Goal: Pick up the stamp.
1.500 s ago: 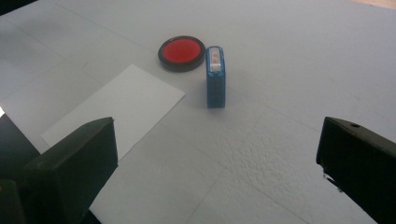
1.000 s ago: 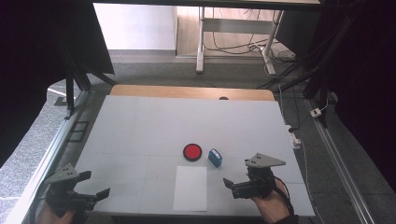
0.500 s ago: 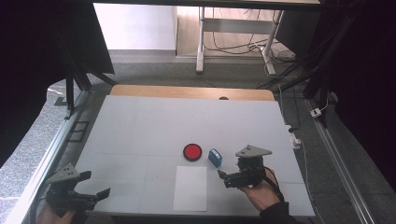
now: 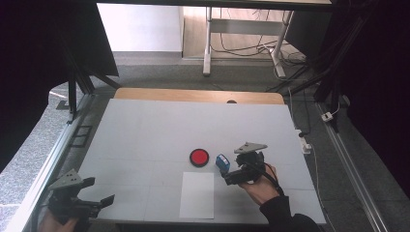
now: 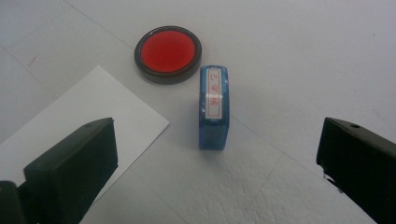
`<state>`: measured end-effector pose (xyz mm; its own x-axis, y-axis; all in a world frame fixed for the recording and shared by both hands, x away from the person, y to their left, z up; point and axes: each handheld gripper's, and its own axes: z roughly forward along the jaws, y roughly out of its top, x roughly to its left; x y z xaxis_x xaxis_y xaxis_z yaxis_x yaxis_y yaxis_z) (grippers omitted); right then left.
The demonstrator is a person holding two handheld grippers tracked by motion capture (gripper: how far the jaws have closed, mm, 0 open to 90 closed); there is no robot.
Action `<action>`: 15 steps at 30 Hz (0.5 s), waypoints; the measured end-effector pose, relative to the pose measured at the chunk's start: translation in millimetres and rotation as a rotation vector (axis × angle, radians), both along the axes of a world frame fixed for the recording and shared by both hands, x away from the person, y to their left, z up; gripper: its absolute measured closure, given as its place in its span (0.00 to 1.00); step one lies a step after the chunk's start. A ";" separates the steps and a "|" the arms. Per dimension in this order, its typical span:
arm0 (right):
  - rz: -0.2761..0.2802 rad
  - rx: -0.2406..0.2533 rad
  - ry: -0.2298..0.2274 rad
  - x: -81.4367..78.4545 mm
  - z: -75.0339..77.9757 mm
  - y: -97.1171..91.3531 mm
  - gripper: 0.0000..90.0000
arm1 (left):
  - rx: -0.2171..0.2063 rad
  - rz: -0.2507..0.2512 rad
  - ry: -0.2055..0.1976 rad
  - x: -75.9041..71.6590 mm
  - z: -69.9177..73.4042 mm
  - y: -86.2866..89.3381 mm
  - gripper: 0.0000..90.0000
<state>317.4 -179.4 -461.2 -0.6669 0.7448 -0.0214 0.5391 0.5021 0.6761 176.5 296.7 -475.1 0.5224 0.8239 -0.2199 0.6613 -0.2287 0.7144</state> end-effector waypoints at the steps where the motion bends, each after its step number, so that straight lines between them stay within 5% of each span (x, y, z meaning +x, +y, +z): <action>1: 0.002 -0.005 0.004 2.1 -0.6 1.6 0.00 | -0.001 0.000 0.001 0.1 0.0 0.1 0.00; 15: 0.014 -0.090 0.032 27.8 -21.9 22.1 0.01 | 0.000 -0.002 0.004 0.6 -0.3 0.1 0.01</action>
